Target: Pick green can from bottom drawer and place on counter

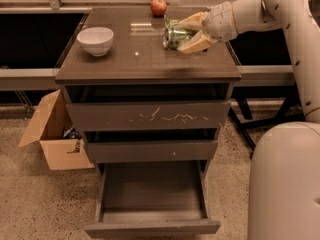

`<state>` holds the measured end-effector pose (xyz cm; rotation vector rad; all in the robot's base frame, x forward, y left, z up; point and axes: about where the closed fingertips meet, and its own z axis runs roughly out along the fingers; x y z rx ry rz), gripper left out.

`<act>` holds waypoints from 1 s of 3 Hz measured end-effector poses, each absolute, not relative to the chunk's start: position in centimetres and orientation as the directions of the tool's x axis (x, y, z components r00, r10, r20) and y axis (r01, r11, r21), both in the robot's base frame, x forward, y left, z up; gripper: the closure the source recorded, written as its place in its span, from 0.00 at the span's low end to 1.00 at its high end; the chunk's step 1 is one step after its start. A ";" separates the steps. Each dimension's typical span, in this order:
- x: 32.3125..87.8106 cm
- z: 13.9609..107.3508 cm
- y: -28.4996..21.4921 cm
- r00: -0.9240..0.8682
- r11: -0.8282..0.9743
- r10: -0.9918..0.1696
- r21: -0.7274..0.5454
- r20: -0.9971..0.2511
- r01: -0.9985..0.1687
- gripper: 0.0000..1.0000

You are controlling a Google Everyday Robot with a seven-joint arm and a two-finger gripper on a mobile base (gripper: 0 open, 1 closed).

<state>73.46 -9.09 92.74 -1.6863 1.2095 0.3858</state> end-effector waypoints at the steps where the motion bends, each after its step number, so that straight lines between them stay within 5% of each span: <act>1: 75.0 91.2 -8.0 0.394 0.021 -0.530 -0.476 -0.751 -0.879 1.00; 2: 76.2 89.9 -7.0 0.338 0.041 -0.539 -0.424 -0.772 -0.905 0.88; 3: 77.1 88.6 -6.2 0.282 0.048 -0.562 -0.371 -0.778 -0.927 0.64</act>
Offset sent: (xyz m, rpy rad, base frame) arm 0.0568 0.0240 -0.0358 0.0104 0.2027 -0.0983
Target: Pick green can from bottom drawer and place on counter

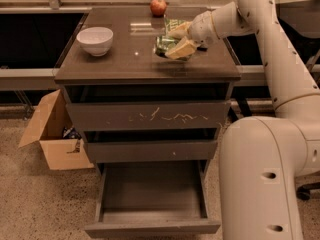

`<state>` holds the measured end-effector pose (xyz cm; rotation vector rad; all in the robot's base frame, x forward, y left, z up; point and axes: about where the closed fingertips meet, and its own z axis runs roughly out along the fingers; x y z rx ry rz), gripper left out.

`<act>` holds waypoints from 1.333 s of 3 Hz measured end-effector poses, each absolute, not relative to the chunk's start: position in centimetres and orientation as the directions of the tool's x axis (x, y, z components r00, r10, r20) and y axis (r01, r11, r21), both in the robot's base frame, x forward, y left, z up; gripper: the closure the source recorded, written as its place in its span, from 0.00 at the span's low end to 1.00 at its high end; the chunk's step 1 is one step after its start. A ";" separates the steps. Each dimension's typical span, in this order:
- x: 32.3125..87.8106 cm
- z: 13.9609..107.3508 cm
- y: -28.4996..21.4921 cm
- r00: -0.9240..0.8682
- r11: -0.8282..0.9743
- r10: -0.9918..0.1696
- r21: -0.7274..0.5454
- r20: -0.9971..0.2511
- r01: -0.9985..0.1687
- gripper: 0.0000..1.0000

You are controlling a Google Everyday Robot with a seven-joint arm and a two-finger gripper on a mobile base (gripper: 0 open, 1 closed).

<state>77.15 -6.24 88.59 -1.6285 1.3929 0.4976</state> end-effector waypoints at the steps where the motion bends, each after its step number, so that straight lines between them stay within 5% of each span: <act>1: 77.7 87.3 -6.0 0.236 0.051 -0.590 -0.327 -0.772 -0.944 0.41; 3: 78.4 85.9 -6.0 0.192 0.056 -0.624 -0.288 -0.757 -0.956 0.00; 4: 78.7 86.4 -6.8 0.188 0.075 -0.629 -0.300 -0.754 -0.951 0.00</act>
Offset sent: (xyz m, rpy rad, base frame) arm 0.0374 -0.0147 -0.0173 -0.0948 0.1117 -0.0436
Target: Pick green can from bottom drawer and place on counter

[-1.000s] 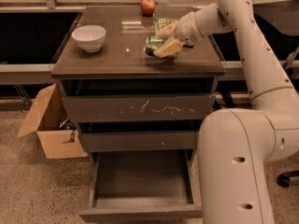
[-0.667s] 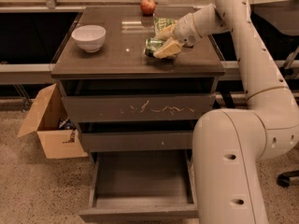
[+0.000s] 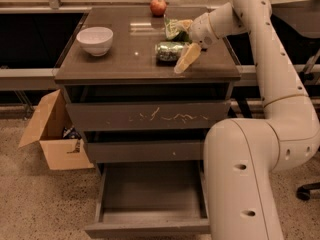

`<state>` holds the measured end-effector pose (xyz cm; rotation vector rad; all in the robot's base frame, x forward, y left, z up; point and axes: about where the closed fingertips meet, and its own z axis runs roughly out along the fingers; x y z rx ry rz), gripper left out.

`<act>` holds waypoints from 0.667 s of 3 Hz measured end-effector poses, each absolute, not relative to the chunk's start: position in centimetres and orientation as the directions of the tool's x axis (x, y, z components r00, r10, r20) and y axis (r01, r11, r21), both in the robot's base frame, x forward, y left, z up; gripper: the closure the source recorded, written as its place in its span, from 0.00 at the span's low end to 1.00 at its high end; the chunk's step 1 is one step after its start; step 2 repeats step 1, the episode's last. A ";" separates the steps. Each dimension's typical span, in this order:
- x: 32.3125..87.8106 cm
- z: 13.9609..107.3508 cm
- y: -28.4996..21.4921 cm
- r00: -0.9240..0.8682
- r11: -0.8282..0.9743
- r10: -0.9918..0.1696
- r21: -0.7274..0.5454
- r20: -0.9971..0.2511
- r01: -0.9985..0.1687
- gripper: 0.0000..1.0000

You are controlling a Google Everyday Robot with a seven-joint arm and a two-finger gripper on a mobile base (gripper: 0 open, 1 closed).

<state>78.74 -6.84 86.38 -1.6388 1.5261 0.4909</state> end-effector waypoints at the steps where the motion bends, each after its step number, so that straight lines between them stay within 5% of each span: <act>1: 79.2 87.8 -9.2 0.178 0.131 -0.633 -0.331 -0.753 -0.934 0.00; 2: 79.2 87.8 -9.2 0.178 0.131 -0.633 -0.331 -0.753 -0.934 0.00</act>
Offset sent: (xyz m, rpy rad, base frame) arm 0.0000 0.0000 0.0000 0.0000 0.0000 0.0000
